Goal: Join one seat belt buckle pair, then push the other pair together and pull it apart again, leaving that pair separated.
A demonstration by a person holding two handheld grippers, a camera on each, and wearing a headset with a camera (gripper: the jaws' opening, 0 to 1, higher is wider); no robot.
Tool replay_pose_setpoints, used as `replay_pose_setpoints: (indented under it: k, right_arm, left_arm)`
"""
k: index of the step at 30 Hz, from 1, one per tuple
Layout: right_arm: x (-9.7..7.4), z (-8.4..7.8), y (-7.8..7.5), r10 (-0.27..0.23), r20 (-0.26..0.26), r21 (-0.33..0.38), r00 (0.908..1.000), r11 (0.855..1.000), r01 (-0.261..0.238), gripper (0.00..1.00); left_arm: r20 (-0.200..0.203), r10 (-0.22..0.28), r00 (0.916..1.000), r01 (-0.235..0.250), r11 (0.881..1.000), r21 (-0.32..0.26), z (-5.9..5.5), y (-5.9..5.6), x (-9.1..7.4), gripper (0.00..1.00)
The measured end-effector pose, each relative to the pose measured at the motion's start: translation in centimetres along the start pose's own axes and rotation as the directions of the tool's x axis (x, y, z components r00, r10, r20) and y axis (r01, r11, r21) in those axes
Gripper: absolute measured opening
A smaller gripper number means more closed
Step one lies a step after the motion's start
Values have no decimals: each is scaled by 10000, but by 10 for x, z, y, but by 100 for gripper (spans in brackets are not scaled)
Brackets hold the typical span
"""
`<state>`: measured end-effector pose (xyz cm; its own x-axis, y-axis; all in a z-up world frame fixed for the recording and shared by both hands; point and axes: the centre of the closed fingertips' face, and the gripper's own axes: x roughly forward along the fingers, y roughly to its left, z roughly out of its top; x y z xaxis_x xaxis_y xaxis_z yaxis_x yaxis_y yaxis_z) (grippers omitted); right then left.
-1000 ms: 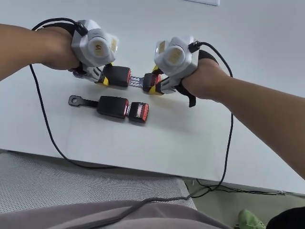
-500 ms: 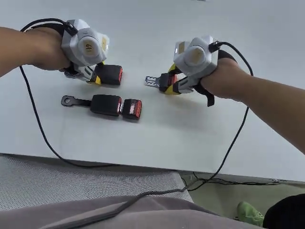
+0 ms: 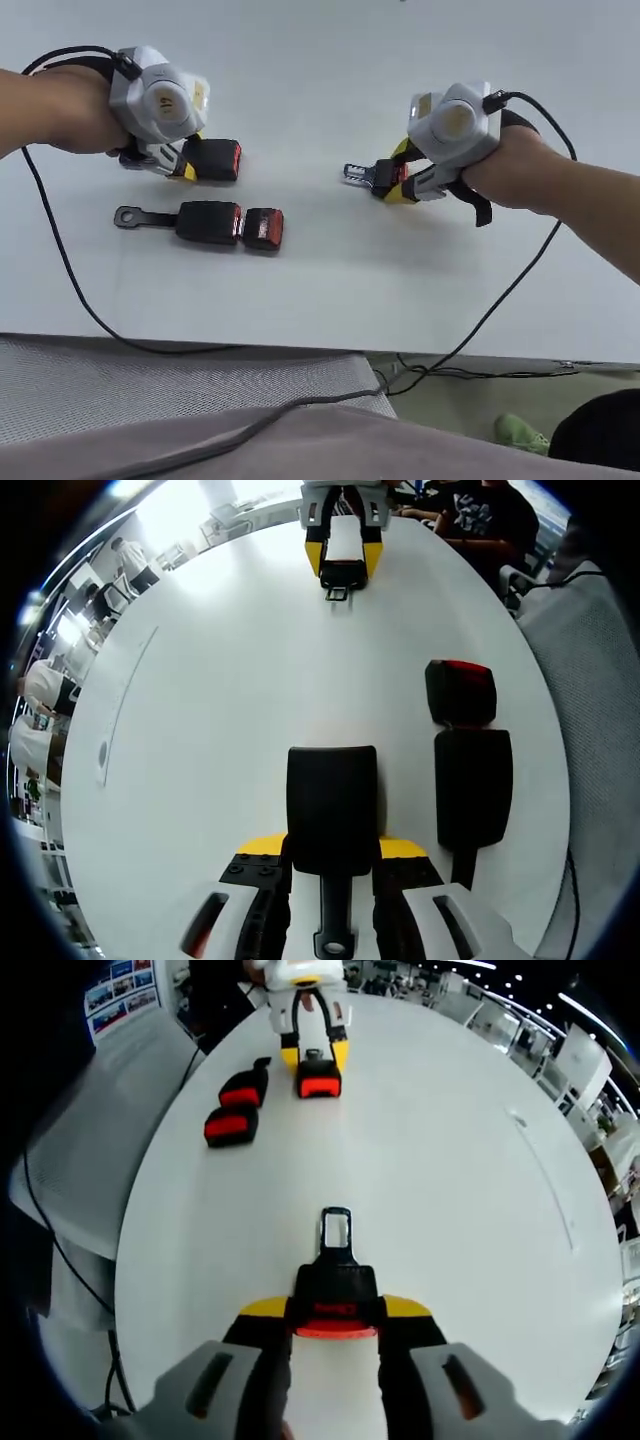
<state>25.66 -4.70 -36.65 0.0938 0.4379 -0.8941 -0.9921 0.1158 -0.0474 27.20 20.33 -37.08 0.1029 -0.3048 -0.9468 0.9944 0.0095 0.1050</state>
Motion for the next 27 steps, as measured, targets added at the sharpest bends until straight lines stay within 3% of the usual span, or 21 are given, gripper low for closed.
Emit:
replay_pose_setpoints:
  k: [5,8,9,13,16,17,21,24,27]
  right_arm:
    - [4,-2,0,-57,-241,-177,9997,9998,53,33]
    - [8,-11,2,100,-910,-571,9958,9983,-152,36]
    - [7,-5,-2,-68,-588,4,9982,10000,68,37]
    - [1,0,-1,-286,-532,120,9982,9995,293,43]
    - [-10,7,3,-388,-410,294,9984,9988,400,45]
    - [-15,9,7,-358,-344,448,9988,9983,373,45]
    - [-27,21,20,-546,-17,784,9985,9954,545,45]
    - [-36,30,29,-837,376,1133,9958,9904,790,45]
    - [-44,36,36,-1095,642,1366,9919,9856,1000,47]
  left_arm:
    - [-292,-70,9995,70,10000,-17,2,0,0,32]
    - [-339,-73,9994,66,9998,-199,1,-1,-1,32]
    - [-325,-67,9994,58,9996,-261,1,-1,-2,32]
    - [-518,80,9986,-87,9999,-128,-2,-2,-4,33]
    - [-391,301,9988,-323,9977,-591,-6,-3,-9,35]
    - [-517,505,9974,-551,9943,-911,-10,-2,-15,34]
    - [196,1447,9893,-1386,9727,-1864,-2,0,-37,31]
    - [399,1627,9859,-1533,9723,-1766,-4,-14,-54,30]
    - [406,1621,9859,-1497,9647,-2167,-10,-28,-65,22]
